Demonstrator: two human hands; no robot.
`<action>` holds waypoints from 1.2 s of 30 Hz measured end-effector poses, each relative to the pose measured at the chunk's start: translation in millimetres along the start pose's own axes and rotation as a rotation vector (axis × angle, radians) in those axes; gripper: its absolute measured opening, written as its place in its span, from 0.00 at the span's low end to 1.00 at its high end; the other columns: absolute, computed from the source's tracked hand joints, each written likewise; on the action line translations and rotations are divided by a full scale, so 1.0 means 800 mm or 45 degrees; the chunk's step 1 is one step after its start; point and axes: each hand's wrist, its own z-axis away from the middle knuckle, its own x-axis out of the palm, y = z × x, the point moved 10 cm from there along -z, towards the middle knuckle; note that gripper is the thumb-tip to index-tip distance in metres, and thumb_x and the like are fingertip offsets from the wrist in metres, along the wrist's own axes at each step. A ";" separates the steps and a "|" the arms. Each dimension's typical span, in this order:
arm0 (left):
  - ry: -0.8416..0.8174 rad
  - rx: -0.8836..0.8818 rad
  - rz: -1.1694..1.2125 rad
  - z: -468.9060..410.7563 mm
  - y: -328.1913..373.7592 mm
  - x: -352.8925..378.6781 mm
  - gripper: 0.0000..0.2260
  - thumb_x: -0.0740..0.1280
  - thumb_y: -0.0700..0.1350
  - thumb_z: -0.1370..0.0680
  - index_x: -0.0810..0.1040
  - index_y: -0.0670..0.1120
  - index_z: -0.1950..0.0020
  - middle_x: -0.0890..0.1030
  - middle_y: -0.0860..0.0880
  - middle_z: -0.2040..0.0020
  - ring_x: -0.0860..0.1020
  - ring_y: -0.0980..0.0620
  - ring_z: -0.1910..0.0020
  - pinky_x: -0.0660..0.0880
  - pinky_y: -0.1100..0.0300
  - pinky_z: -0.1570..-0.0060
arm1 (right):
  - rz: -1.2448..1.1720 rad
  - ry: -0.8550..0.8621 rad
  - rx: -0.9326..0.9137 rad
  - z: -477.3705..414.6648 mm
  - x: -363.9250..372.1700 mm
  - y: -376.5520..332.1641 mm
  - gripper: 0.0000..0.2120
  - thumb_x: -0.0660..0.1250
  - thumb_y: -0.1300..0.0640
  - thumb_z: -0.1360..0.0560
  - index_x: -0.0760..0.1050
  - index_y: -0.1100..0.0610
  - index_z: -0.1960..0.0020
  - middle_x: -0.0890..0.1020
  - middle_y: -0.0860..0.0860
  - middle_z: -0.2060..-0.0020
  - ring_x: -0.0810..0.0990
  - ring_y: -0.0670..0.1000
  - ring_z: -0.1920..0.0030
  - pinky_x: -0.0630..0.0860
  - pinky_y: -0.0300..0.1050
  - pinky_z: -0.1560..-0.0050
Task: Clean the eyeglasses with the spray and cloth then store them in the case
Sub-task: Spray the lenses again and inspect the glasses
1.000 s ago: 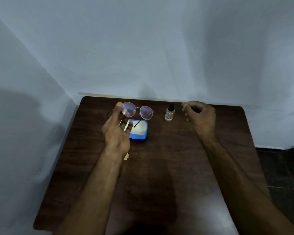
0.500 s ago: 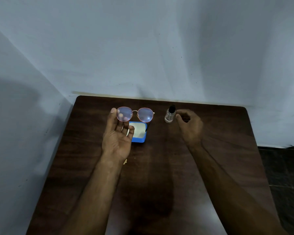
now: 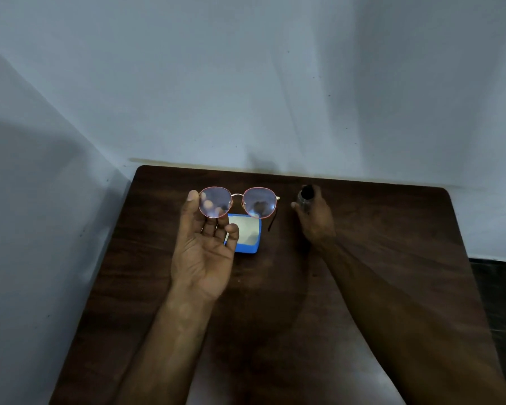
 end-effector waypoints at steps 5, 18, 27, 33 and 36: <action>0.005 0.071 -0.007 0.012 0.017 0.011 0.05 0.71 0.52 0.20 0.83 0.52 0.49 0.86 0.53 0.53 0.80 0.57 0.60 0.74 0.63 0.59 | -0.367 0.075 -0.058 0.045 -0.059 -0.085 0.25 0.69 0.51 0.18 0.65 0.53 0.25 0.83 0.41 0.52 0.82 0.37 0.54 0.77 0.37 0.53; -0.134 0.200 0.008 0.068 0.017 0.084 0.04 0.71 0.51 0.19 0.84 0.53 0.50 0.83 0.55 0.54 0.78 0.58 0.60 0.72 0.64 0.62 | -1.403 -0.292 -0.133 0.173 -0.167 -0.235 0.19 0.60 0.57 0.22 0.68 0.66 0.35 0.75 0.61 0.64 0.72 0.55 0.77 0.71 0.42 0.75; -0.186 0.220 0.034 0.107 0.011 0.098 0.05 0.72 0.51 0.20 0.83 0.52 0.47 0.82 0.54 0.53 0.80 0.57 0.60 0.72 0.63 0.64 | -1.215 -0.126 -0.310 0.216 -0.206 -0.264 0.12 0.71 0.61 0.22 0.72 0.62 0.42 0.79 0.63 0.59 0.79 0.60 0.70 0.76 0.50 0.72; -0.213 0.217 0.024 0.121 0.019 0.100 0.04 0.72 0.51 0.20 0.84 0.52 0.49 0.82 0.56 0.57 0.79 0.58 0.61 0.72 0.64 0.64 | -1.076 -0.103 -0.275 0.235 -0.207 -0.278 0.22 0.72 0.65 0.22 0.64 0.60 0.35 0.84 0.57 0.54 0.79 0.59 0.72 0.76 0.49 0.75; -0.234 0.201 0.010 0.122 0.025 0.099 0.04 0.71 0.51 0.19 0.83 0.52 0.49 0.81 0.56 0.59 0.79 0.58 0.61 0.72 0.64 0.65 | -0.880 -0.025 -0.322 0.245 -0.211 -0.290 0.26 0.71 0.56 0.20 0.65 0.45 0.27 0.82 0.56 0.60 0.77 0.58 0.74 0.77 0.55 0.76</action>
